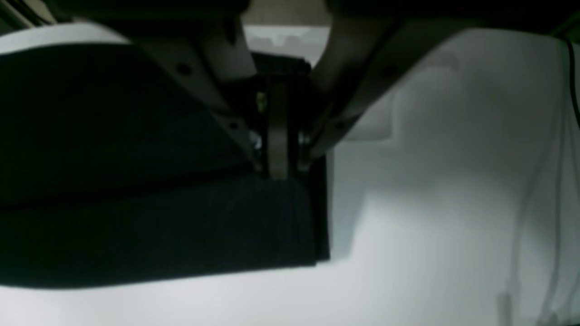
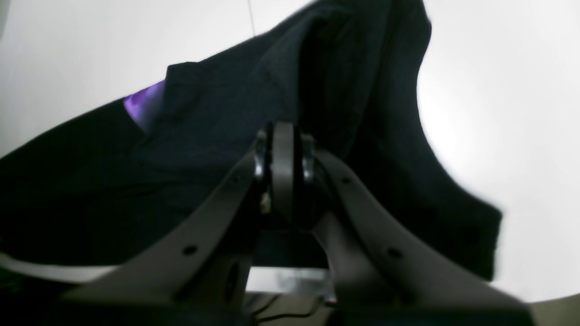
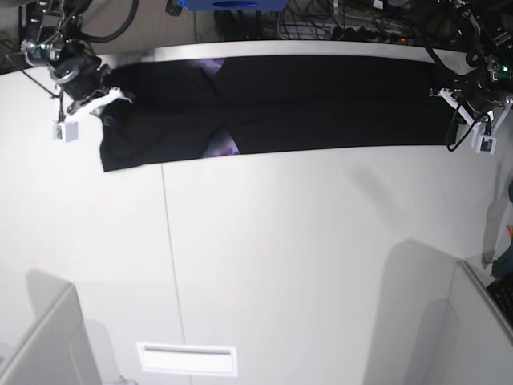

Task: Fold the T-shirt properly
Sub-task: 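Grasp the hem corners and fold them up onto the collar edge, then release the hem and regrasp the folded strip's ends with both grippers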

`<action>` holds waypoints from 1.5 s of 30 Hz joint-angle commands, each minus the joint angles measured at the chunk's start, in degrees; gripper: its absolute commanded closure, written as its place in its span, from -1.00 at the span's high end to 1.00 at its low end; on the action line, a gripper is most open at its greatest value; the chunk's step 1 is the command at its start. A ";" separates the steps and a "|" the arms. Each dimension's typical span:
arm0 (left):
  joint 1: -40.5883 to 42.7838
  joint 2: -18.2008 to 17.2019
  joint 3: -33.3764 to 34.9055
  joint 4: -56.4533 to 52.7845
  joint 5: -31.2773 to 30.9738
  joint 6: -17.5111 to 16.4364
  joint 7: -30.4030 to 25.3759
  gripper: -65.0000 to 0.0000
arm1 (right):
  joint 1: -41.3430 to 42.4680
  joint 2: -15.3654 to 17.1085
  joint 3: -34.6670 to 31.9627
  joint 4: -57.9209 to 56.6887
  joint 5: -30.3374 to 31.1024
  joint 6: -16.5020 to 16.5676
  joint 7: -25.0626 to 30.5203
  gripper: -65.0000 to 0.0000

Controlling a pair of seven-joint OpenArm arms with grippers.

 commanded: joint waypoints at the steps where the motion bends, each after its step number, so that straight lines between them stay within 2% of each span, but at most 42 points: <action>1: 0.32 -0.89 -0.29 1.02 -0.09 -0.19 -0.86 -1.00 | -0.69 0.52 0.25 1.22 1.88 0.23 0.89 -1.00; 8: 0.85 -0.71 -0.20 1.02 0.35 -0.19 -0.86 -1.00 | -1.13 0.52 0.34 0.78 2.15 0.23 0.80 -1.00; 14: 1.73 -0.62 0.23 0.67 0.35 -0.19 -0.86 -1.00 | -1.30 -1.15 0.08 0.43 -3.74 0.23 0.45 -1.00; 28: 3.13 -0.89 -0.12 0.58 0.35 -0.19 -0.77 -1.00 | -3.06 -2.03 0.43 -0.63 -3.92 -0.12 0.36 -1.00; 29: 3.13 -0.89 -0.20 0.58 0.35 -0.19 -0.77 -1.00 | -3.15 -2.03 0.43 -0.63 -3.92 -0.12 0.36 -0.85; 30: 3.13 -0.98 -0.20 0.58 0.43 -0.19 -0.77 -0.95 | -3.15 -2.03 0.43 -0.63 -3.92 -0.12 0.36 -0.67; 31: 3.13 -0.98 -0.29 0.67 0.43 -0.19 -0.77 -0.76 | -3.15 -2.03 0.43 -0.71 -3.92 -0.12 0.36 -0.48; 33: 3.13 -0.98 -0.29 0.85 0.43 -0.19 -0.77 -0.37 | -3.15 -2.03 0.43 -0.80 -3.92 -0.21 0.71 -0.23; 35: 3.13 -0.98 -0.29 0.93 0.43 -0.19 -0.77 -0.03 | -3.15 -2.03 0.43 -0.80 -3.92 -0.21 0.80 -0.17; 38: 3.13 -0.98 -0.82 1.37 -0.09 -0.19 -0.77 0.30 | -3.24 -2.03 0.52 -0.36 -3.74 -0.21 0.89 -0.17; 40: 3.13 -0.45 -3.37 3.40 -0.09 -0.19 -0.68 0.37 | -3.68 -2.03 0.61 -0.27 -3.48 -0.21 1.77 -0.17; 43: 2.78 2.10 -8.64 6.30 -1.24 -0.27 -0.50 0.33 | -4.03 -2.03 0.08 0.17 -3.48 0.41 7.83 -0.17; 44: 2.78 2.37 -10.23 6.21 -2.91 -0.27 -0.50 0.22 | -4.03 -2.03 0.08 0.08 -3.66 1.29 10.30 -0.17; 45: 2.87 2.28 -11.28 6.12 -5.10 -0.27 -0.59 -0.01 | -4.47 -2.03 0.08 0.08 -3.66 2.87 12.58 -0.17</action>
